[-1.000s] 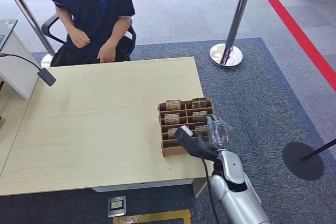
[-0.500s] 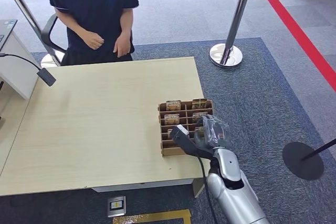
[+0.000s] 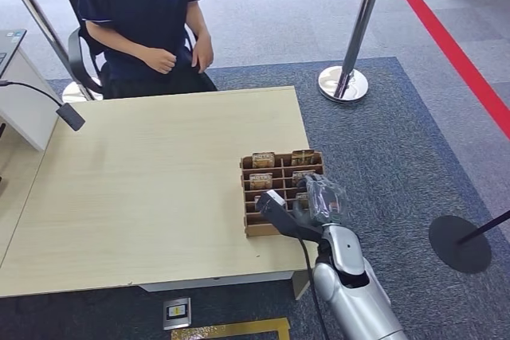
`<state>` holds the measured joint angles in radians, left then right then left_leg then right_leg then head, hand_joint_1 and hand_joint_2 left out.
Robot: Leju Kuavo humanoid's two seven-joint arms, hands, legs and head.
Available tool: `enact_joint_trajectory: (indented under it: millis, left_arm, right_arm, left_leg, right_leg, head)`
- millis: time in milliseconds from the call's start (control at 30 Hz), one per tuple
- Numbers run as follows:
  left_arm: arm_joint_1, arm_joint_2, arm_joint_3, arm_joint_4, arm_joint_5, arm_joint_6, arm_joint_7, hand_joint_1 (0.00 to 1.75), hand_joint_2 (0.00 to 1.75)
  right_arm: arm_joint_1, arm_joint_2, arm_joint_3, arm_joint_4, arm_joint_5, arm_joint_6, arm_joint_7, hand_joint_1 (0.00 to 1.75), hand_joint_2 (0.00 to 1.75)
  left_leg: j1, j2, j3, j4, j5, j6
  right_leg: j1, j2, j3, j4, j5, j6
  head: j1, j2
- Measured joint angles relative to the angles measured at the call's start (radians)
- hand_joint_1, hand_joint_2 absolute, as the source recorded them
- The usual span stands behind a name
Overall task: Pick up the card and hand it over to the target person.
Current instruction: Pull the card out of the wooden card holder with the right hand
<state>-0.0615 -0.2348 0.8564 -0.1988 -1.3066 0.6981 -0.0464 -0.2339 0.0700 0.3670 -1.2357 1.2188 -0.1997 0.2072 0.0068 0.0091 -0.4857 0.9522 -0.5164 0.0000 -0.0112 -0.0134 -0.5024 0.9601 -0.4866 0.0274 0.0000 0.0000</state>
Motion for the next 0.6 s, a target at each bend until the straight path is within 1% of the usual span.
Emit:
enact_joint_trajectory:
  millis: [233, 400, 600]
  left_arm:
    - [0.0, 0.004, -0.001, 0.007, 0.002, 0.0, -0.004, 0.0, 0.0]
    - [0.001, 0.001, -0.005, 0.001, -0.004, 0.0, -0.004, 0.0, 0.0]
    - [-0.001, 0.002, -0.009, 0.003, -0.011, 0.0, -0.005, 0.0, 0.0]
  right_arm:
    - [0.033, -0.015, -0.001, -0.066, 0.011, -0.008, 0.001, 0.84, 1.75]
    - [0.056, -0.029, 0.004, -0.105, 0.015, -0.011, 0.001, 0.8, 1.75]
    - [0.07, -0.038, 0.007, -0.113, 0.017, -0.006, 0.005, 0.81, 1.75]
  left_leg:
    - [0.0, -0.001, -0.001, 0.0, 0.0, 0.0]
    - [0.0, -0.001, 0.0, 0.0, 0.0, 0.0]
    - [0.0, -0.001, 0.0, 0.0, 0.001, 0.0]
  right_leg:
    - [0.0, -0.001, 0.0, 0.0, 0.0, 0.0]
    - [0.0, -0.001, 0.0, 0.0, 0.0, 0.0]
    - [0.0, -0.001, 0.0, -0.001, 0.0, 0.0]
  head:
    - [0.0, 0.0]
    - [0.0, 0.0]
    - [0.0, 0.0]
